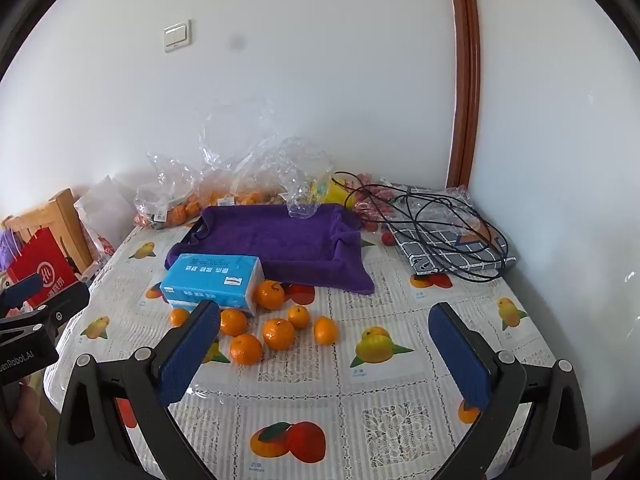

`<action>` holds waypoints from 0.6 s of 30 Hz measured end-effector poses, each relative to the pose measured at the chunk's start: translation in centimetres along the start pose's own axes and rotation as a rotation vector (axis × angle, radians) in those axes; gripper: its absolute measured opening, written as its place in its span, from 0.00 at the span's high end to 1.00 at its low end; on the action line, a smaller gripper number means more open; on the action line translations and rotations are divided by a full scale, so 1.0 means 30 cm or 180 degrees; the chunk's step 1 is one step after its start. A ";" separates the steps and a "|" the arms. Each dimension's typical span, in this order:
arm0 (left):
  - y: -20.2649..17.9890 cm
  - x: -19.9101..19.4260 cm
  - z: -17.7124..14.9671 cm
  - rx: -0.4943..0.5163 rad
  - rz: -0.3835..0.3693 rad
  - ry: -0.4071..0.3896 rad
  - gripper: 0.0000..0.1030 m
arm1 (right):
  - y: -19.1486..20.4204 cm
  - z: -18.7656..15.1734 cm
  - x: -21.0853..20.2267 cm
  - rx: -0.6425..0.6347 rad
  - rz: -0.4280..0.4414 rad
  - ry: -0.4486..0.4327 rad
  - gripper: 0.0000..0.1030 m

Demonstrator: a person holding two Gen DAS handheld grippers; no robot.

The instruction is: Organize fruits

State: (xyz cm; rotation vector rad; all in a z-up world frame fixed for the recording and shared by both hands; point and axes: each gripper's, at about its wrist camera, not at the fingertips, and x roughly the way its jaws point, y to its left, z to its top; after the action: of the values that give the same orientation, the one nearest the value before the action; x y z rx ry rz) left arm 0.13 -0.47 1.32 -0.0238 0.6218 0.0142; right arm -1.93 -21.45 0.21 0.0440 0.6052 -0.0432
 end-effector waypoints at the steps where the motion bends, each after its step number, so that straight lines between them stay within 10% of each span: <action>1: 0.002 -0.001 -0.003 -0.0007 0.0001 -0.0001 0.00 | 0.001 0.000 -0.001 0.0009 0.0006 -0.0001 0.01; 18: 0.000 -0.004 -0.031 -0.0018 -0.0010 -0.0022 0.00 | 0.003 0.001 -0.009 0.0044 0.0018 -0.0021 0.01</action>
State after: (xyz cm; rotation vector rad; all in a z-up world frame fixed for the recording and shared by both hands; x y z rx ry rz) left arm -0.50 -0.50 0.65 -0.0301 0.6147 0.0130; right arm -2.14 -21.35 0.38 0.0591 0.5982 -0.0420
